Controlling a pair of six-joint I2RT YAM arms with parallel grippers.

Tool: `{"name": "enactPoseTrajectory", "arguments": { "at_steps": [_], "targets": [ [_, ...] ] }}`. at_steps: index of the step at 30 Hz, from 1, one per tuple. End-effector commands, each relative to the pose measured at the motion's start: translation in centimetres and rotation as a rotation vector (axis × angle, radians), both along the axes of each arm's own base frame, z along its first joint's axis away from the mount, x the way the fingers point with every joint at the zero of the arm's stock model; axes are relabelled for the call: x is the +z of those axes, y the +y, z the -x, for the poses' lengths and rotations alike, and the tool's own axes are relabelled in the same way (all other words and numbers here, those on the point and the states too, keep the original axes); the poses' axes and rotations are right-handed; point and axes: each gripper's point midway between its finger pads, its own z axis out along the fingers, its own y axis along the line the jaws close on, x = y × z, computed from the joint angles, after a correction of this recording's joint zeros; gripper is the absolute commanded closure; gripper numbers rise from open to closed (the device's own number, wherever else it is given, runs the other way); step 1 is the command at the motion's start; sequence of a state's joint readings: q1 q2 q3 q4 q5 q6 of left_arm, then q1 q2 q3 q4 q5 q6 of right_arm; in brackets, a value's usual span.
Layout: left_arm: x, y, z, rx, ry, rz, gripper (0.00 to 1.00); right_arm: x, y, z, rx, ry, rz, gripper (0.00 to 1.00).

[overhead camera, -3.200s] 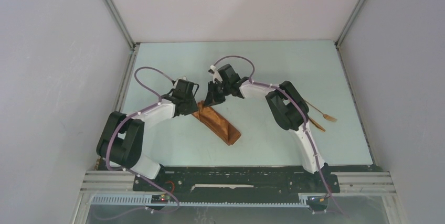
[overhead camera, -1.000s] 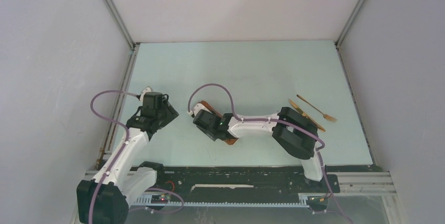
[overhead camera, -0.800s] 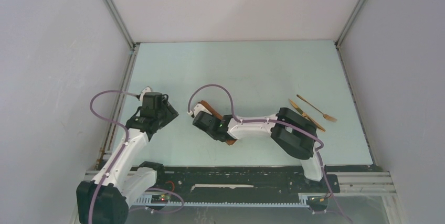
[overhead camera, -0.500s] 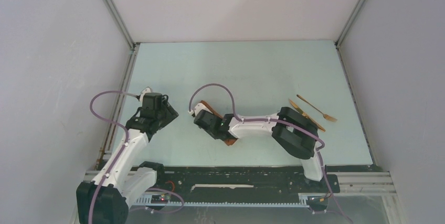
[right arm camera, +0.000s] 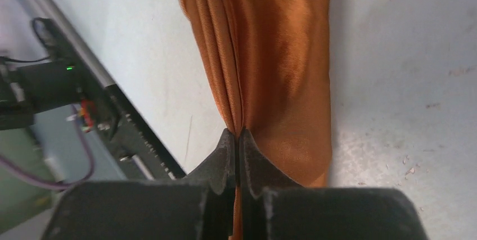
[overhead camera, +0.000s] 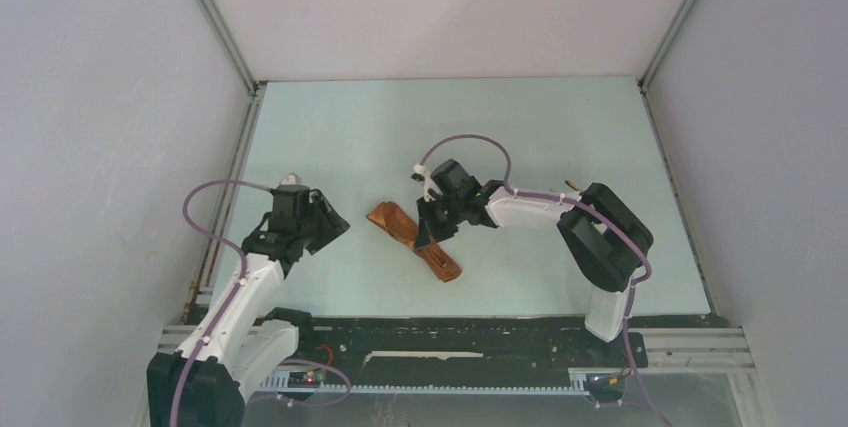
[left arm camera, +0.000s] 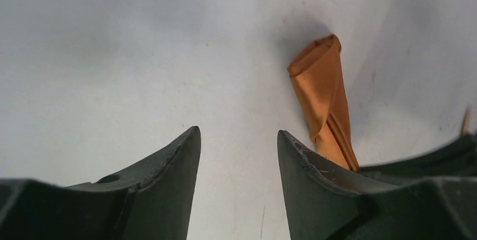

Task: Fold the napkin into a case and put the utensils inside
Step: Pick up the smaller rectangle-folded napkin from the center of the board, then turn over the smaller rectangle-folded napkin at the center of the board.

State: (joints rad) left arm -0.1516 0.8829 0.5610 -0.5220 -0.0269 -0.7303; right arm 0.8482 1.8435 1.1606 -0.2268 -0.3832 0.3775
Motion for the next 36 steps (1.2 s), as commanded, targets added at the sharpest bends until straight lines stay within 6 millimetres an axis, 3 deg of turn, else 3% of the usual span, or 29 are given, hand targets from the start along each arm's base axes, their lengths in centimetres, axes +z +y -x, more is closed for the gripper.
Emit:
{"name": "enactPoseTrajectory", "arguments": {
  "at_steps": [1, 12, 17, 22, 24, 27, 30, 32, 36],
  "targets": [
    [1.1, -2.4, -0.1, -0.131, -0.08, 0.093, 0.4, 4.1, 1.3, 1.0, 0.006, 0.211, -0.319, 1.0],
    [3.3, -9.9, -0.6, -0.416, -0.142, 0.228, 0.38, 2.4, -4.0, -1.4, -0.068, 0.375, -0.567, 1.0],
    [4.0, -13.1, -1.8, -0.472, -0.13, 0.24, 0.38, 1.0, -6.9, -3.0, -0.144, 0.398, -0.541, 1.0],
    [4.3, -16.8, -3.7, -0.542, -0.096, 0.338, 0.38, -1.5, -10.8, -4.7, -0.233, 0.471, -0.512, 0.83],
    [4.5, -18.2, -4.8, -0.556, -0.084, 0.373, 0.38, -1.9, -12.8, -5.8, -0.289, 0.433, -0.491, 0.66],
    [5.2, -20.4, -6.6, -0.593, -0.079, 0.393, 0.38, -1.1, -15.4, -7.1, -0.364, 0.313, -0.372, 0.48],
    [5.2, -22.4, -7.6, -0.627, -0.061, 0.44, 0.38, 0.0, -18.1, -7.1, -0.421, 0.161, -0.098, 0.36],
    [4.9, -23.6, -8.5, -0.631, -0.057, 0.487, 0.39, 1.3, -18.1, -6.2, -0.395, 0.125, -0.051, 0.35],
    [3.6, -24.4, -10.2, -0.589, -0.055, 0.515, 0.41, 3.5, -13.9, -2.9, -0.256, 0.156, -0.135, 0.39]
  ]
}}
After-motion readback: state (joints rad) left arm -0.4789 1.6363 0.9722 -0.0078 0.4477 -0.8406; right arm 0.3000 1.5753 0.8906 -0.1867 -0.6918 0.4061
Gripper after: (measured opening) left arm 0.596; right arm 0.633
